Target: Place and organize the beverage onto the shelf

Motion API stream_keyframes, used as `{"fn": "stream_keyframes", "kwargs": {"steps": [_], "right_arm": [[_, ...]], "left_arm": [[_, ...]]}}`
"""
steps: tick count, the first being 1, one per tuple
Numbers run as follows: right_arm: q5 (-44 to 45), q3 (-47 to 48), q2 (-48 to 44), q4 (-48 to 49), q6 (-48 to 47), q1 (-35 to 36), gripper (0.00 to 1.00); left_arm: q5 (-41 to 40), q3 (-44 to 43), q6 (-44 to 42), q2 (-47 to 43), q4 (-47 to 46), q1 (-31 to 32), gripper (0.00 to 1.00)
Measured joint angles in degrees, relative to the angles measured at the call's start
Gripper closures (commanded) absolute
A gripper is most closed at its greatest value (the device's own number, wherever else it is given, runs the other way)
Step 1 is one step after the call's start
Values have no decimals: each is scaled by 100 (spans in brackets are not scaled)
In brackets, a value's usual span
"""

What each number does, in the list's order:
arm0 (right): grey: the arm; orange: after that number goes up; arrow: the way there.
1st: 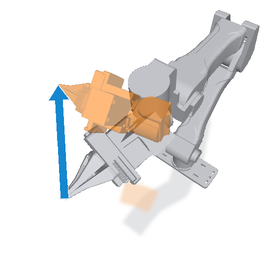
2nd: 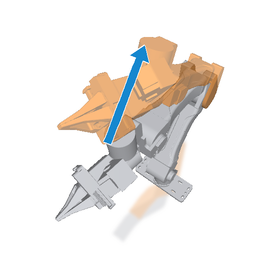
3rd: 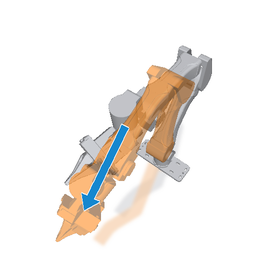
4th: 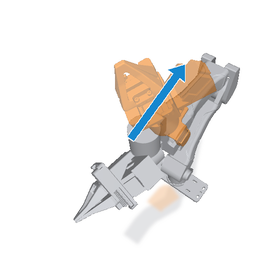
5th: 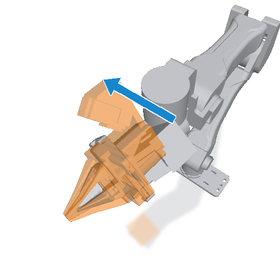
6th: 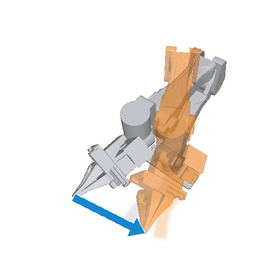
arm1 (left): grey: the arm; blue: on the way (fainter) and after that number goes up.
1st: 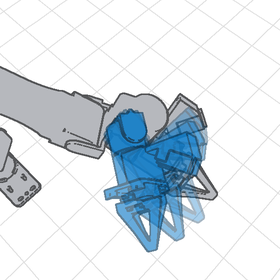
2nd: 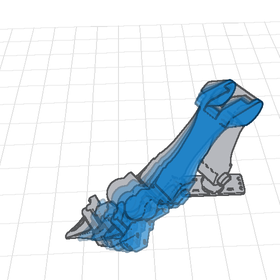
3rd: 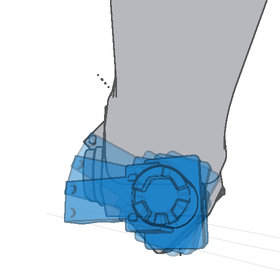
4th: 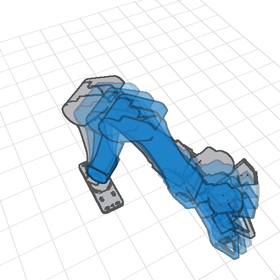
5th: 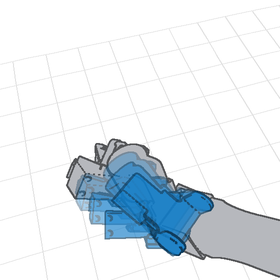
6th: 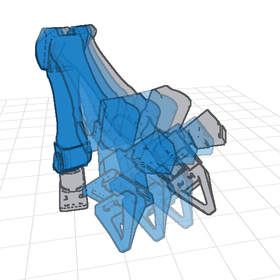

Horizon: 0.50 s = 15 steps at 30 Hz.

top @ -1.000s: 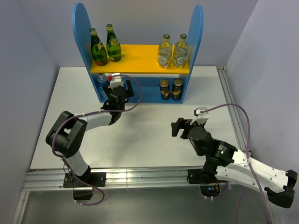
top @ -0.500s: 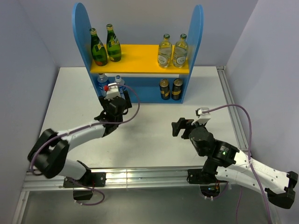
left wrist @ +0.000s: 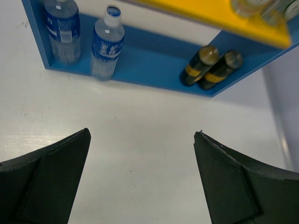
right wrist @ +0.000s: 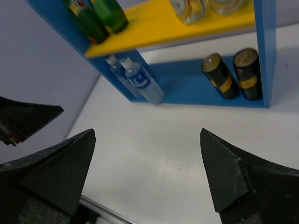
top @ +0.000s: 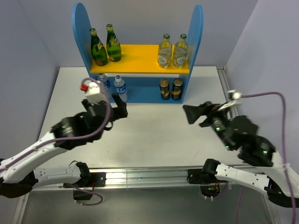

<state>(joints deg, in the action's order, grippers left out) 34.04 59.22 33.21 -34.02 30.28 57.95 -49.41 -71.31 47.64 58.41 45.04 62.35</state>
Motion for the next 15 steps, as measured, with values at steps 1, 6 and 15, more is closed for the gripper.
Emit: {"fn": "stream_keyframes", "kwargs": {"steps": [1,6,15], "right_arm": [[-4,531,68,-103,-17,2,0],[11,1910,319,-494,-133,2,0],[-28,1867,396,-1021,-273,2,0]], "left_arm": [[-4,-264,11,-70,188,2,1],[-107,-1154,4,-361,966,4,1],[-63,-999,-332,-903,1139,11,1]]}}
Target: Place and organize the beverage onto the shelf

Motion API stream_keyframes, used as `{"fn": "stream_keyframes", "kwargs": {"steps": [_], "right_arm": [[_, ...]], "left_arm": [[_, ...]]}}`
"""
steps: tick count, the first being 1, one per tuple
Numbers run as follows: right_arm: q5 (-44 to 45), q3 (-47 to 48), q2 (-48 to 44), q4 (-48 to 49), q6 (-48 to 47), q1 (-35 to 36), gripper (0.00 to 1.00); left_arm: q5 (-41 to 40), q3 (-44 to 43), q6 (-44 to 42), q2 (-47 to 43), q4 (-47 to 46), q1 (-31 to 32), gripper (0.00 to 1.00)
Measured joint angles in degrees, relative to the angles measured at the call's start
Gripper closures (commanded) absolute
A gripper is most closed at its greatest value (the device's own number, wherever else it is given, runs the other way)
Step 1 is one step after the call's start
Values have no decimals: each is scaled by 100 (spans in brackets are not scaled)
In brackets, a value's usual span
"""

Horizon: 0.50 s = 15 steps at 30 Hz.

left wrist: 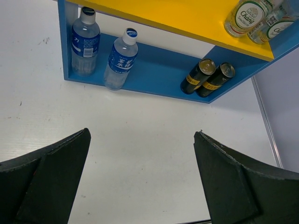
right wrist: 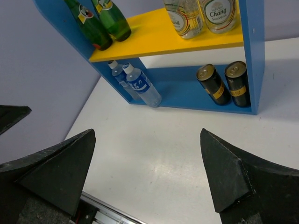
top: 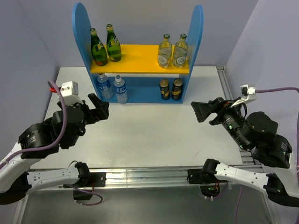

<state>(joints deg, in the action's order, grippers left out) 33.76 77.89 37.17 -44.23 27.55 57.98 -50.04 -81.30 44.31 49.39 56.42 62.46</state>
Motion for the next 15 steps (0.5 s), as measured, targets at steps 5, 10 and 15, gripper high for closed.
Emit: {"fn": "stream_keyframes", "kwargs": {"steps": [5,10,15], "right_arm": [[-42,0,98,-39,-42,0,0],[-46,0,127,-37,-92,0,0],[-39,0,149,-4,-170,0,0]], "left_arm": [[-39,74,-68,-238,-2,0,1],[-90,166,-76,-317,-11,0,1],[-94,282,-79,-315,-20,0,1]]}}
